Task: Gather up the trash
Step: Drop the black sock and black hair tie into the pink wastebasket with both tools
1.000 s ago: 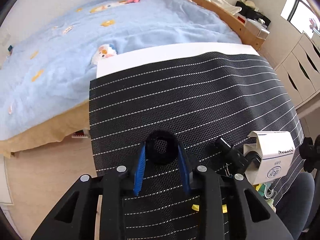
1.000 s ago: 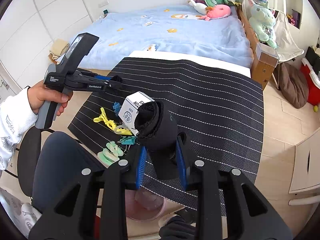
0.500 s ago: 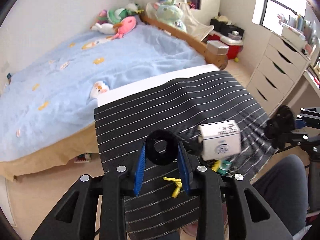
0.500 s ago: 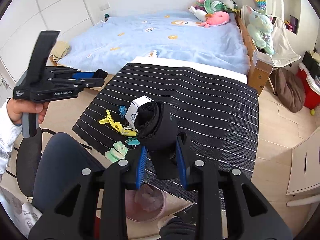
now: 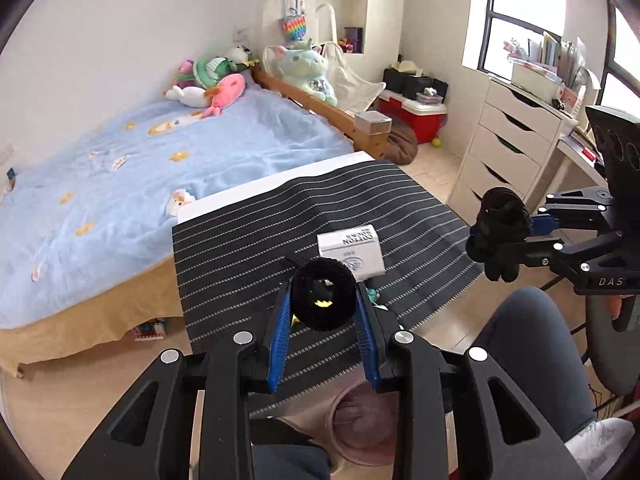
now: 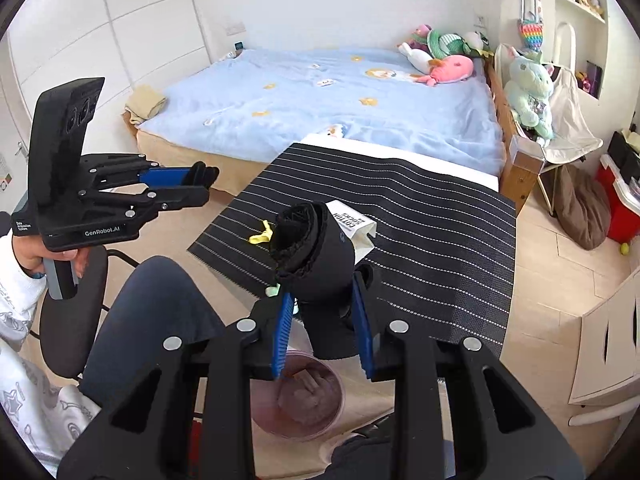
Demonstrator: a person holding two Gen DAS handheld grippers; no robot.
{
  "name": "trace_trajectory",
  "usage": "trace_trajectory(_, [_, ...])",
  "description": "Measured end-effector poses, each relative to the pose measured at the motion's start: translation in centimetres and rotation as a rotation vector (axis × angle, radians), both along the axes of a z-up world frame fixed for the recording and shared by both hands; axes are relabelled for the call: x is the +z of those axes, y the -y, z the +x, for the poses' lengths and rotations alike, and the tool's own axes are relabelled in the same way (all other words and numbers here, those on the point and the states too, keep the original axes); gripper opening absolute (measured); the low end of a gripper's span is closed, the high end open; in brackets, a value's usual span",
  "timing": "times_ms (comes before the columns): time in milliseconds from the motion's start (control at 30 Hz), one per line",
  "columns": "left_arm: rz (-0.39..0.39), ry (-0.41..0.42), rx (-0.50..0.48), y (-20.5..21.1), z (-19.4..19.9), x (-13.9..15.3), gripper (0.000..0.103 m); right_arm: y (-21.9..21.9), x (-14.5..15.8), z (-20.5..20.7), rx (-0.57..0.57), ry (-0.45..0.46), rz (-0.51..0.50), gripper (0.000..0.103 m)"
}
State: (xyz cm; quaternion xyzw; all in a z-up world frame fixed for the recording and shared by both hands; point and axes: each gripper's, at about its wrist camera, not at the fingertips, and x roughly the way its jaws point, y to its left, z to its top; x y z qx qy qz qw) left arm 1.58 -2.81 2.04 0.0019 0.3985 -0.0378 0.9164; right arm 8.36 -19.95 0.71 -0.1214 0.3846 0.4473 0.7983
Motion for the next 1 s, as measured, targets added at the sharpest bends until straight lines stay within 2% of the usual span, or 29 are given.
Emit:
trace_trajectory(233, [-0.047, 0.006, -0.025, 1.2, -3.0, -0.4, 0.03, 0.5, -0.3, -3.1, 0.027, -0.009, 0.002, 0.028])
trace_trajectory(667, [-0.086, -0.015, -0.022, 2.2, -6.8, -1.7, 0.03, -0.2, -4.1, -7.0, 0.089, -0.105, -0.049, 0.028])
trace_trajectory(767, [-0.09, -0.017, -0.02, 2.2, -7.2, -1.8, 0.03, -0.4, -4.3, -7.5, 0.116, -0.117, -0.049, 0.032])
trace_trajectory(800, [-0.089, -0.017, -0.02, 2.2, -7.3, -1.8, 0.03, -0.5, -4.4, -7.6, 0.119, -0.116, -0.05, 0.035])
trace_trajectory(833, [-0.087, -0.017, -0.02, 2.2, -7.2, -1.8, 0.03, -0.5, -4.4, -7.7, 0.117, -0.114, -0.048, 0.051])
trace_trajectory(900, [-0.083, -0.018, -0.019, 2.3, -7.2, -1.8, 0.03, -0.3, -4.4, -7.6, 0.091, -0.101, -0.042, 0.074])
trace_trajectory(1000, [-0.083, -0.022, -0.024, 2.3, -7.3, -1.8, 0.03, -0.1, -4.3, -7.3, 0.059, -0.108, -0.039, 0.085])
